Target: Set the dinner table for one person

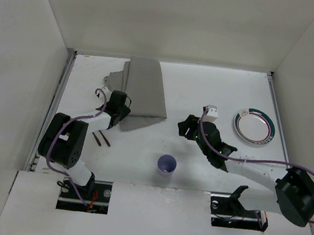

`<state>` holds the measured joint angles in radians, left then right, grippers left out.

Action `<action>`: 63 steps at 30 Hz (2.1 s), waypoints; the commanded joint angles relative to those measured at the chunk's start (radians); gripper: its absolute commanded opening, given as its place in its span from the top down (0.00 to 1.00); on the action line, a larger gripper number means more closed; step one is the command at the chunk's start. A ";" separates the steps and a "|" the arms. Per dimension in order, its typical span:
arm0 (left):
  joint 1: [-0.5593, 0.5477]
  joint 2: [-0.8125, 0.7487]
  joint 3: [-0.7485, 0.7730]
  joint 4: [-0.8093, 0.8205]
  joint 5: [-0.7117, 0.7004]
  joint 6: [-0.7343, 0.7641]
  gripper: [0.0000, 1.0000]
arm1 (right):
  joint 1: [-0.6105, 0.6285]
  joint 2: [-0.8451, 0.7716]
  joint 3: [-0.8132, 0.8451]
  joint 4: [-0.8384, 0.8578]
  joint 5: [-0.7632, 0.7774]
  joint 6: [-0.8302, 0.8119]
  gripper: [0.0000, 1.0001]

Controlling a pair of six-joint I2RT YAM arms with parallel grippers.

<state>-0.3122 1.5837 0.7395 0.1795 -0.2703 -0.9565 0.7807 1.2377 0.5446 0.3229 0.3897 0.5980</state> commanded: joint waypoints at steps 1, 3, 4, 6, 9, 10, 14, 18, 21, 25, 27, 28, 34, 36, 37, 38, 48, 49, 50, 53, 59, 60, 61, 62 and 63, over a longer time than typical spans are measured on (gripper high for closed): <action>-0.020 -0.014 0.038 0.087 -0.017 -0.011 0.77 | 0.015 -0.029 0.023 0.041 0.015 -0.009 0.38; -0.038 -0.022 0.087 0.097 -0.032 0.015 0.79 | 0.015 -0.043 0.017 0.041 0.012 -0.007 0.38; -0.049 -0.024 0.113 0.097 -0.046 0.028 0.82 | 0.015 -0.050 0.017 0.041 0.015 -0.007 0.38; -0.081 -0.008 0.184 0.094 -0.072 0.062 0.88 | 0.015 -0.066 0.012 0.041 0.021 -0.006 0.38; -0.167 0.068 0.363 0.081 -0.055 0.157 0.93 | 0.015 -0.118 -0.009 0.041 0.052 0.023 0.39; -0.211 0.103 0.435 0.078 -0.037 0.201 0.93 | 0.015 -0.150 -0.024 0.041 0.081 0.046 0.41; -0.377 0.299 0.760 0.034 0.061 0.416 0.94 | 0.022 -0.329 -0.110 0.062 0.254 0.124 0.43; -0.451 0.536 1.096 -0.122 0.261 0.587 0.94 | 0.025 -0.535 -0.207 0.061 0.391 0.166 0.44; -0.457 0.686 1.286 -0.250 0.428 0.608 0.91 | 0.006 -0.656 -0.251 0.044 0.431 0.175 0.46; -0.468 0.733 1.338 -0.296 0.516 0.611 0.70 | -0.050 -0.699 -0.265 0.019 0.423 0.180 0.46; -0.469 0.676 1.249 -0.253 0.459 0.614 0.57 | -0.077 -0.663 -0.250 0.005 0.381 0.181 0.46; -0.468 0.633 1.188 -0.223 0.435 0.613 0.52 | -0.090 -0.637 -0.242 0.004 0.359 0.186 0.46; -0.391 0.279 0.704 -0.042 0.225 0.540 0.42 | -0.116 -0.485 -0.201 0.016 0.241 0.203 0.49; -0.353 0.192 0.564 -0.037 0.128 0.492 0.44 | -0.116 -0.452 -0.187 0.018 0.226 0.197 0.57; -0.330 0.147 0.487 -0.044 0.073 0.457 0.45 | -0.116 -0.433 -0.181 0.018 0.218 0.194 0.64; -0.308 0.109 0.413 -0.057 0.031 0.419 0.47 | -0.119 -0.413 -0.175 0.016 0.204 0.192 0.72; -0.253 -0.139 -0.020 -0.114 -0.130 0.150 0.55 | -0.136 -0.267 -0.132 0.018 0.158 0.187 0.60; -0.251 -0.140 -0.031 -0.114 -0.135 0.141 0.55 | -0.139 -0.255 -0.129 0.018 0.152 0.187 0.55; -0.250 -0.139 -0.038 -0.114 -0.138 0.131 0.55 | -0.140 -0.241 -0.124 0.018 0.149 0.187 0.51; -0.247 -0.116 -0.046 -0.114 -0.127 0.113 0.55 | -0.154 -0.205 -0.118 0.021 0.143 0.187 0.45; -0.229 -0.077 -0.083 -0.043 -0.104 0.111 0.81 | -0.198 -0.153 -0.103 0.021 0.112 0.218 0.36; -0.204 -0.080 -0.088 -0.031 -0.095 0.111 0.86 | -0.212 -0.140 -0.098 0.016 0.104 0.229 0.35; -0.178 -0.085 -0.092 -0.017 -0.084 0.111 0.89 | -0.229 -0.124 -0.097 0.016 0.091 0.241 0.34; -0.155 -0.090 -0.095 0.004 -0.084 0.117 0.91 | -0.249 -0.104 -0.091 0.013 0.068 0.261 0.31; -0.134 -0.090 -0.100 0.030 -0.084 0.122 0.92 | -0.263 -0.089 -0.087 0.012 0.051 0.273 0.29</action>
<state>-0.5045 1.5059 0.6586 0.1253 -0.3416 -0.8295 0.5545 1.1156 0.4099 0.3145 0.4915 0.8211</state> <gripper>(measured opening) 0.088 0.693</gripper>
